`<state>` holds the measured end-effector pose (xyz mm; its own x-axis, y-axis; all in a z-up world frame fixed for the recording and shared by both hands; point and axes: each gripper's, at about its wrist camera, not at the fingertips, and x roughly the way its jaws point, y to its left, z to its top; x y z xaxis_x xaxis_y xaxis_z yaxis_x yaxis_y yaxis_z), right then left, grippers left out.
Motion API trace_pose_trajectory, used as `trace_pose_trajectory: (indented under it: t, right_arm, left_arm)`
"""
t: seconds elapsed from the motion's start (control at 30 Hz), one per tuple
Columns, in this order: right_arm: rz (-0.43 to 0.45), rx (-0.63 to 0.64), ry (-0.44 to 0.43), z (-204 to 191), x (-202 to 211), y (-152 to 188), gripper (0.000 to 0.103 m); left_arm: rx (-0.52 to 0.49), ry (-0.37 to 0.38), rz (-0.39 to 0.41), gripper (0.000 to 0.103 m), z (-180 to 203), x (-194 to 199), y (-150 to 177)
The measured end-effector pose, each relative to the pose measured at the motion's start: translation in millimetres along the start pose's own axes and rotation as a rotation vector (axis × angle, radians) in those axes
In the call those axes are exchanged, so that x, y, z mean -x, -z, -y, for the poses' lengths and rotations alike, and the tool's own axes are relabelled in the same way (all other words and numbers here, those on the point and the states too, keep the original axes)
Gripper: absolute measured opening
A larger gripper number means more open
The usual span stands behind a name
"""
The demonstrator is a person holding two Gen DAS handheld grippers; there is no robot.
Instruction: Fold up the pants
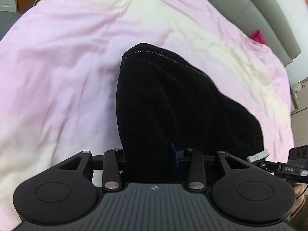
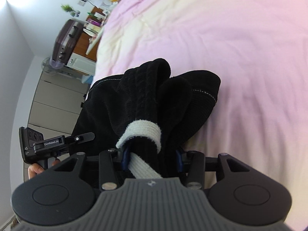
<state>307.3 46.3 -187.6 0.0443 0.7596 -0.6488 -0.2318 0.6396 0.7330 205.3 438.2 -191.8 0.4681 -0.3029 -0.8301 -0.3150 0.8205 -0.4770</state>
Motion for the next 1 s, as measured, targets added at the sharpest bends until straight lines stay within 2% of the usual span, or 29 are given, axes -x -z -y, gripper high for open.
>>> trace_pose_trajectory:
  t: [0.1, 0.37, 0.43, 0.47, 0.57, 0.63, 0.73, 0.8, 0.87, 0.93, 1.0]
  right_arm:
    - [-0.025, 0.021, 0.033, 12, -14, -6, 0.044]
    - [-0.040, -0.014, 0.037, 37, -27, -1, 0.047]
    - [-0.039, -0.010, 0.049, 35, -26, 1, 0.051]
    - [-0.037, 0.007, 0.066, 32, -22, 4, 0.057]
    - [-0.031, 0.093, 0.128, 16, -16, 1, 0.060]
    - [-0.021, 0.157, 0.177, 5, -2, 0, 0.061]
    - [0.047, 0.271, 0.254, -12, 27, 0, 0.061]
    - [0.104, 0.339, 0.294, -28, 43, -5, 0.057]
    - [0.147, 0.396, 0.308, -44, 50, -10, 0.037]
    - [0.185, 0.457, 0.312, -62, 49, -14, 0.032]
    - [0.182, 0.502, 0.301, -76, 39, -17, 0.027]
  left_arm:
    - [0.009, 0.021, -0.011, 0.043, -10, -5, 1]
    - [-0.029, -0.026, 0.008, 0.046, 1, -5, 2]
    - [-0.028, -0.039, 0.011, 0.047, 4, -4, 2]
    - [-0.034, -0.048, 0.016, 0.050, 6, -3, 2]
    - [-0.087, -0.089, 0.028, 0.061, 16, 7, 4]
    - [-0.139, -0.134, 0.042, 0.061, 23, 20, 6]
    - [-0.220, -0.200, 0.083, 0.061, 35, 40, 3]
    - [-0.246, -0.197, 0.150, 0.061, 45, 54, -3]
    - [-0.255, -0.179, 0.223, 0.061, 59, 63, -11]
    - [-0.290, -0.173, 0.245, 0.061, 72, 59, -20]
    - [-0.316, -0.209, 0.247, 0.055, 81, 42, -28]
